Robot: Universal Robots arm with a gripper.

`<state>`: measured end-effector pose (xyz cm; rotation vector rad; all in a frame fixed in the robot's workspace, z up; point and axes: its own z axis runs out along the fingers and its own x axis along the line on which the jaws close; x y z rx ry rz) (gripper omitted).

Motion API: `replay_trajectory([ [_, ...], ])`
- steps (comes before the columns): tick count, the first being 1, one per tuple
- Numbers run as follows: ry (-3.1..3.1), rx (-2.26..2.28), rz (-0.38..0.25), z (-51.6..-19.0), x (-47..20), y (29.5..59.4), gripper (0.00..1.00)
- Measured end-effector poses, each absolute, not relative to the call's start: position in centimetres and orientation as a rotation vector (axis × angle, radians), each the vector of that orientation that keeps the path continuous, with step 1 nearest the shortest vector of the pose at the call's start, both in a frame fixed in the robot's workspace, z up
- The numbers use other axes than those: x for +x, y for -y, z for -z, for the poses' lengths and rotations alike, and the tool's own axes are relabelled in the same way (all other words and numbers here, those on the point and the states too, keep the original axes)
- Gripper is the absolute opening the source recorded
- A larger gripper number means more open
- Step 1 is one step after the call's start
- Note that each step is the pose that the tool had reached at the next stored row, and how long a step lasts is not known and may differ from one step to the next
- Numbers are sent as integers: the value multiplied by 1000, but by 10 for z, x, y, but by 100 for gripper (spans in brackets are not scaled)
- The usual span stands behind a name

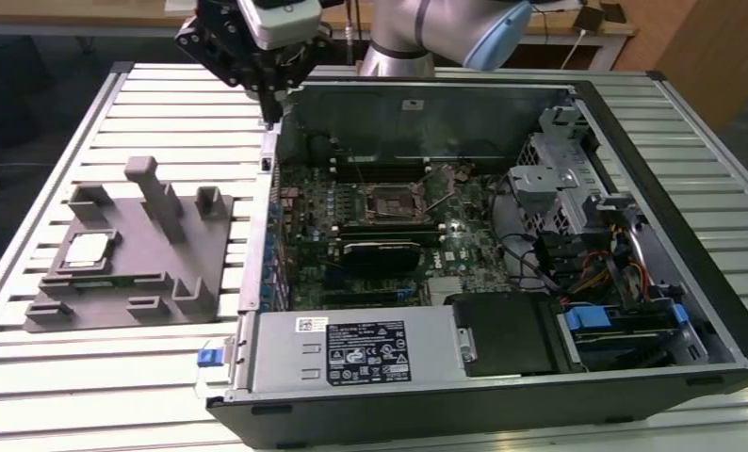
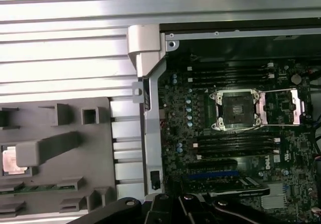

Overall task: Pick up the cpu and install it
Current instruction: 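Reach for the cpu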

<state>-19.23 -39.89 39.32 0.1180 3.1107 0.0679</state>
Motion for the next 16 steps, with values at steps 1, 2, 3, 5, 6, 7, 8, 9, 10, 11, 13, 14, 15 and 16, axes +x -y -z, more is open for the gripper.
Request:
replay_trajectory([
  [1,-3111,118,-68,-393,-196,399,11],
  [2,-3111,118,-68,-393,-199,399,11],
  [3,-3111,118,-68,-393,-202,399,11],
  [5,-3111,118,-68,-393,-208,399,11],
  [6,-3111,118,-68,-393,-212,399,11],
  [7,-3110,118,-68,-393,-215,399,11],
  [8,-3110,118,-68,-393,-218,399,11],
  [9,-3110,118,-68,-393,-221,399,11],
  [10,-3110,119,-68,-393,-224,399,11],
  [11,-3110,119,-68,-393,-227,399,11],
  [13,-3110,119,-68,-393,-233,399,11],
  [14,-3110,118,-68,-393,-236,399,11],
  [15,-3110,119,-68,-393,-239,399,11],
  [16,-3110,119,-68,-393,-243,399,11],
])
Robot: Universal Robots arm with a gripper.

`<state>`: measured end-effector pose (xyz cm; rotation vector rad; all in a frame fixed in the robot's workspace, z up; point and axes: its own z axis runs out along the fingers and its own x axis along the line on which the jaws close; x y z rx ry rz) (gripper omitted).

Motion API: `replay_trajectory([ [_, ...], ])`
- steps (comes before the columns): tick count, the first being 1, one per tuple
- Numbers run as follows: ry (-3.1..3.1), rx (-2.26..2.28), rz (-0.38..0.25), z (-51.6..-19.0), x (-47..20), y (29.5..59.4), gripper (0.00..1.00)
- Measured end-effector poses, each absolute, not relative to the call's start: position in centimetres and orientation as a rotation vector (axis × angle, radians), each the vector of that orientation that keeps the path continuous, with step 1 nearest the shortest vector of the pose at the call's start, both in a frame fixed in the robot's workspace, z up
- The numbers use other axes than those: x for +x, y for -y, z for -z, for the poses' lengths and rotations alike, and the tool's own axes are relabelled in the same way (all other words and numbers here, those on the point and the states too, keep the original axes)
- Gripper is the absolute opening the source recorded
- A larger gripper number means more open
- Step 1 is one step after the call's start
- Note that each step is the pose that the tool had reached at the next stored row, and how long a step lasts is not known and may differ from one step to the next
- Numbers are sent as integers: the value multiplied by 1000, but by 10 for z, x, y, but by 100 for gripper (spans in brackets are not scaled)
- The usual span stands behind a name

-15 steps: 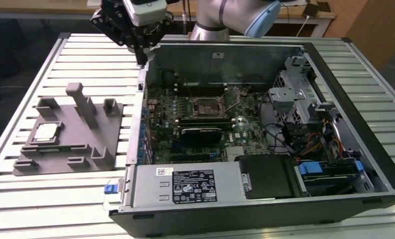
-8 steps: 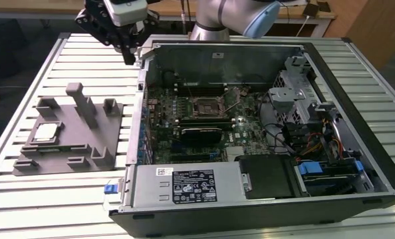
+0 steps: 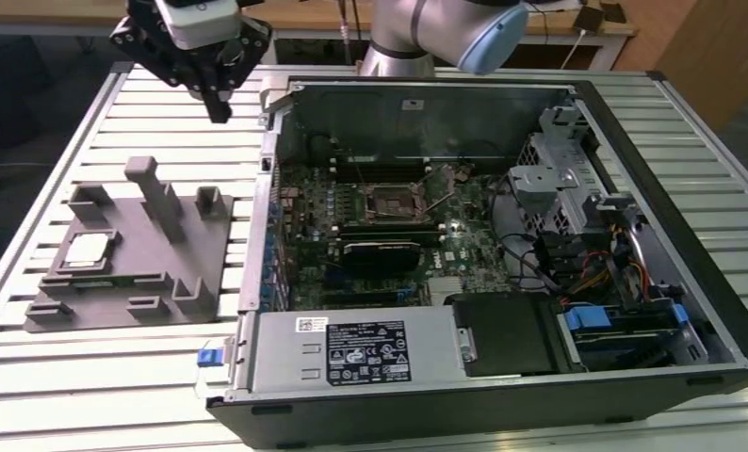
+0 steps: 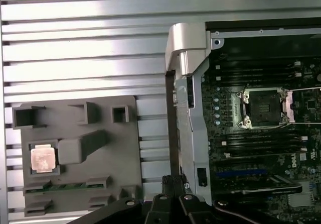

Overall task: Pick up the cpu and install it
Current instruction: 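Reach for the cpu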

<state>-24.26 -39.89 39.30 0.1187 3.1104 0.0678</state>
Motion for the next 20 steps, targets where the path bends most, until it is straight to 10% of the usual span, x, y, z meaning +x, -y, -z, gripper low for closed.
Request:
replay_trajectory([
  [20,-3110,119,-68,-392,-306,399,11],
])
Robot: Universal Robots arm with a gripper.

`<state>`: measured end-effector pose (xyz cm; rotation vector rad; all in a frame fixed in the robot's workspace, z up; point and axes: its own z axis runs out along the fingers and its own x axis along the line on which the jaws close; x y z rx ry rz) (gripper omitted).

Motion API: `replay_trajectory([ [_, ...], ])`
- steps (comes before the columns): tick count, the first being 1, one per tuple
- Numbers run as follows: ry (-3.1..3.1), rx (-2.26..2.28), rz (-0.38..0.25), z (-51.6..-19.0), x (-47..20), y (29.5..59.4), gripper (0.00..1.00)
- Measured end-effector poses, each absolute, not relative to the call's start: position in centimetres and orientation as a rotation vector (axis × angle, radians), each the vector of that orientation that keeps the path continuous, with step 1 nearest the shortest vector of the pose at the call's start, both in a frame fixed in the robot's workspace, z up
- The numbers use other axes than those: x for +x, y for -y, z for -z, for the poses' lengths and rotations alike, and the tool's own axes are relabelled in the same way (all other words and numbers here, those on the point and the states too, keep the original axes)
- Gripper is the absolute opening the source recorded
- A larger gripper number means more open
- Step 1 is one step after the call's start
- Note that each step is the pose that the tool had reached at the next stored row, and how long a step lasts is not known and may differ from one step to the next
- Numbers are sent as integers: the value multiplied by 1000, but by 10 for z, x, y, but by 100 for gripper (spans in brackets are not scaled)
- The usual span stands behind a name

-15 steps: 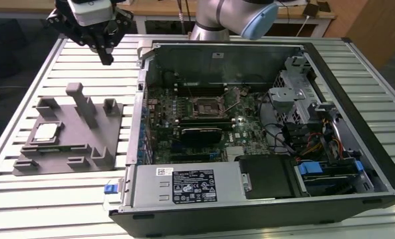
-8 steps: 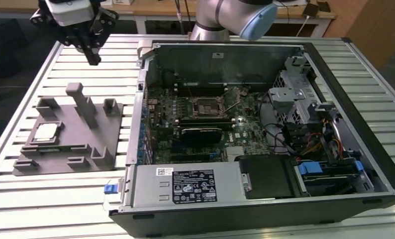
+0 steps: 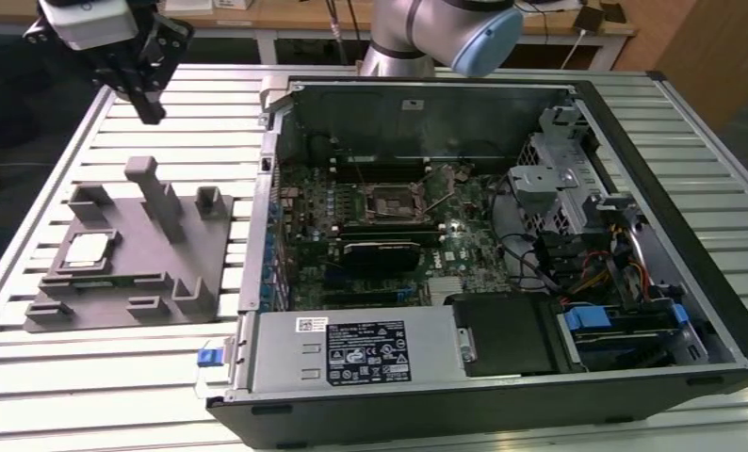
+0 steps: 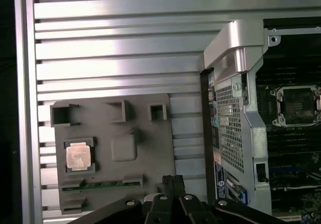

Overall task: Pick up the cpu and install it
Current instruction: 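Reach for the cpu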

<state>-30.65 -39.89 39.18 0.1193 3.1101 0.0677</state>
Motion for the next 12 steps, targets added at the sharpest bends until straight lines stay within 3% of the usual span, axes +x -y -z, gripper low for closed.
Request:
replay_trajectory([
  [12,-3110,119,-68,-389,-338,399,11],
])
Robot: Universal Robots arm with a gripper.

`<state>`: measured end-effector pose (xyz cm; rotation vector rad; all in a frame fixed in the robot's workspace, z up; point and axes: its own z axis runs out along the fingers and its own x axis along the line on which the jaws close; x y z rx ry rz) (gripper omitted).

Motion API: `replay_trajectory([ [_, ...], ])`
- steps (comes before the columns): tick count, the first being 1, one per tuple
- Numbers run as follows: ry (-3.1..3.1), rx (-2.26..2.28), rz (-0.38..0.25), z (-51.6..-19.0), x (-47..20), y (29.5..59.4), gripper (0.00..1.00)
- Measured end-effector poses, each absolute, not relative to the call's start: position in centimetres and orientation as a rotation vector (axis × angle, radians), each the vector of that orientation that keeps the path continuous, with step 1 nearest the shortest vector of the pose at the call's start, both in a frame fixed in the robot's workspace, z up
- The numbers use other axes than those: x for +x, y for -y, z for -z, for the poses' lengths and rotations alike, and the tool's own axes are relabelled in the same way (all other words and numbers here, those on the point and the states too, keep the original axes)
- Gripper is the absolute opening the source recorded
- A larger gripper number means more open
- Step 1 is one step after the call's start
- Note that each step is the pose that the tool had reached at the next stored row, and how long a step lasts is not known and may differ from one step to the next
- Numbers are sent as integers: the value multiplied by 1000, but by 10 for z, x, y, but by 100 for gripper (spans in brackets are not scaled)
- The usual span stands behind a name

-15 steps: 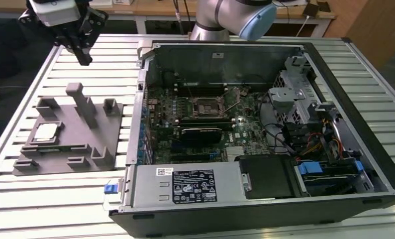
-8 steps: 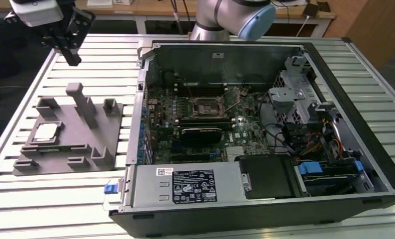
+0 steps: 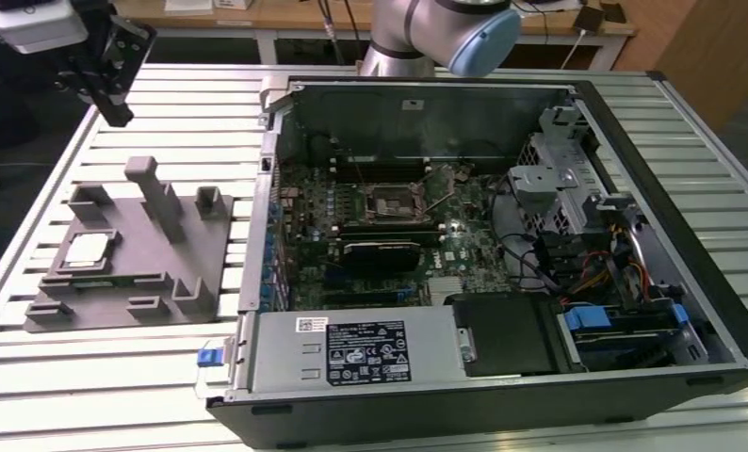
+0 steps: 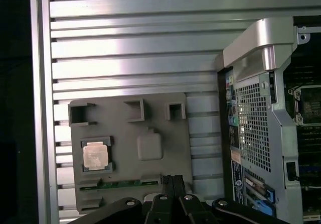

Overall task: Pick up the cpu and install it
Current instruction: 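Reach for the cpu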

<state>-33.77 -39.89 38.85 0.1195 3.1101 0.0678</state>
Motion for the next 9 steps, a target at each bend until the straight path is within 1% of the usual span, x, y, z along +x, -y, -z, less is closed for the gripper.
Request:
replay_trajectory([
  [9,-3110,119,-68,-383,-352,399,11],
])
